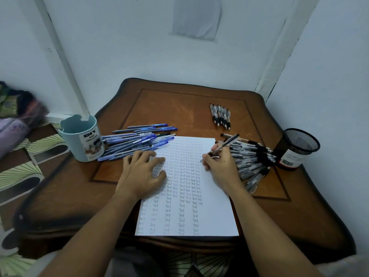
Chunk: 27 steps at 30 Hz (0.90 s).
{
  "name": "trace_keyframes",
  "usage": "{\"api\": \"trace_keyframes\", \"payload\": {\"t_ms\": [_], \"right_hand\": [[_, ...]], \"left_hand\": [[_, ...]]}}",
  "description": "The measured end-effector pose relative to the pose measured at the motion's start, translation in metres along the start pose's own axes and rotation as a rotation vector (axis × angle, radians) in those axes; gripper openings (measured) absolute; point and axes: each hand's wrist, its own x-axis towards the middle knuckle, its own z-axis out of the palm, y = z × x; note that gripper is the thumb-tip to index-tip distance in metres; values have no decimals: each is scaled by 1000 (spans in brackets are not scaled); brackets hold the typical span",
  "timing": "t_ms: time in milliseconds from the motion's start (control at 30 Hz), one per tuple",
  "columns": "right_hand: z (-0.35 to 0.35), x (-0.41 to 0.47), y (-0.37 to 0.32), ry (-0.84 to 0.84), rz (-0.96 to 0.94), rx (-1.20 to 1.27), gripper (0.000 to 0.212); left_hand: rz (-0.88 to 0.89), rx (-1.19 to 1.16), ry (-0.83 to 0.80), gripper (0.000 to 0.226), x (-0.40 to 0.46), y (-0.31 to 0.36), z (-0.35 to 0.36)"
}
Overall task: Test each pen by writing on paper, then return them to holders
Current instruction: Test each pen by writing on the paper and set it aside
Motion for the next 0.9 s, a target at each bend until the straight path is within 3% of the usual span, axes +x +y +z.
{"api": "trace_keyframes", "payload": {"t_ms": [900], "right_hand": [[-1, -2, 1, 32, -9, -11, 23]], "left_hand": [[-4, 16, -12, 68, -1, -1, 1]]}}
